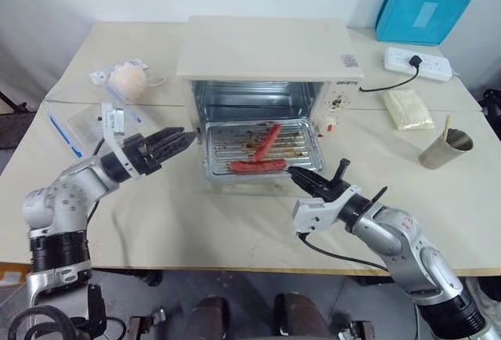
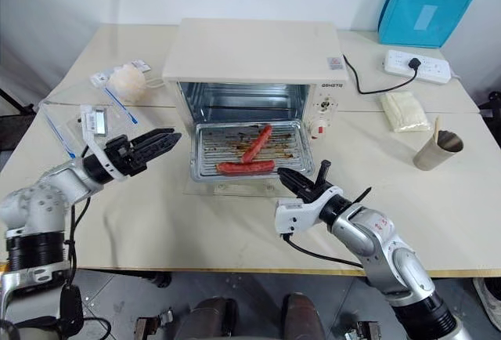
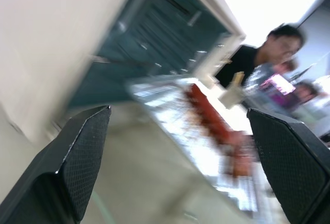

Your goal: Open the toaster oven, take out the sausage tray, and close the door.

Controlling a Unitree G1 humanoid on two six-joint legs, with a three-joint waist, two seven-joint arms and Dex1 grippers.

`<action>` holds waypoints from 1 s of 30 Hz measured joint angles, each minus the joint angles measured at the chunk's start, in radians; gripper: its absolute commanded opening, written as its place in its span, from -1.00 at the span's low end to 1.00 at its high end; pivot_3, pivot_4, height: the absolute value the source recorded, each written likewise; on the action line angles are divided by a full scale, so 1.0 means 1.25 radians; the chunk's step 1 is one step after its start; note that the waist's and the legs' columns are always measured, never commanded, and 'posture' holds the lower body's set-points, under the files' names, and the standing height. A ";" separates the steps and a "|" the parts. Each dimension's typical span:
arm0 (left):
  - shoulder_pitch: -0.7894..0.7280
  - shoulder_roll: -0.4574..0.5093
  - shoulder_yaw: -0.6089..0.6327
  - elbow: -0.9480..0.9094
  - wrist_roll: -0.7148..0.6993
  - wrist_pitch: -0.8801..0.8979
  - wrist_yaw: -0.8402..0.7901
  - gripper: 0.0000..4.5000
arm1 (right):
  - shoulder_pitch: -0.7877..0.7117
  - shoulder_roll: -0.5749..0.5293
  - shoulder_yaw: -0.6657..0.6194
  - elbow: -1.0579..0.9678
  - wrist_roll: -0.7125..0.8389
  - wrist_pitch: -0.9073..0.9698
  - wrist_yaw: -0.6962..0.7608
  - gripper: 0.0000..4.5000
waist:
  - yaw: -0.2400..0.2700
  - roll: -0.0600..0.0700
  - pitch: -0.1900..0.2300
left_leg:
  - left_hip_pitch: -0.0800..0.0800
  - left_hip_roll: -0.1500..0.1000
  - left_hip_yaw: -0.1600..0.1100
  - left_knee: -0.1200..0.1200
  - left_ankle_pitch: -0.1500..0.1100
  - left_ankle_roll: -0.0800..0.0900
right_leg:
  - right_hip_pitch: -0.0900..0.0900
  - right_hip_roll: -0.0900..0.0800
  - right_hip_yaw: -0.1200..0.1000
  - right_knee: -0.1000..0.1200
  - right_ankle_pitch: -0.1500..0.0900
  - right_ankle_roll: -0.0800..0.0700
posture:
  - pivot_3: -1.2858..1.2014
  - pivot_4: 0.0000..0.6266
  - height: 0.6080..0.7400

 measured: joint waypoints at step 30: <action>0.009 -0.123 0.077 0.047 -0.402 0.328 0.461 -1.00 | -0.061 -0.041 0.001 0.066 0.081 -0.149 0.052 -0.88 | -0.003 0.000 0.000 | 0.001 0.000 0.001 0.000 0.000 -0.001 | 0.000 0.000 0.000 0.000 0.000 0.000 | 0.03 -0.52 1.00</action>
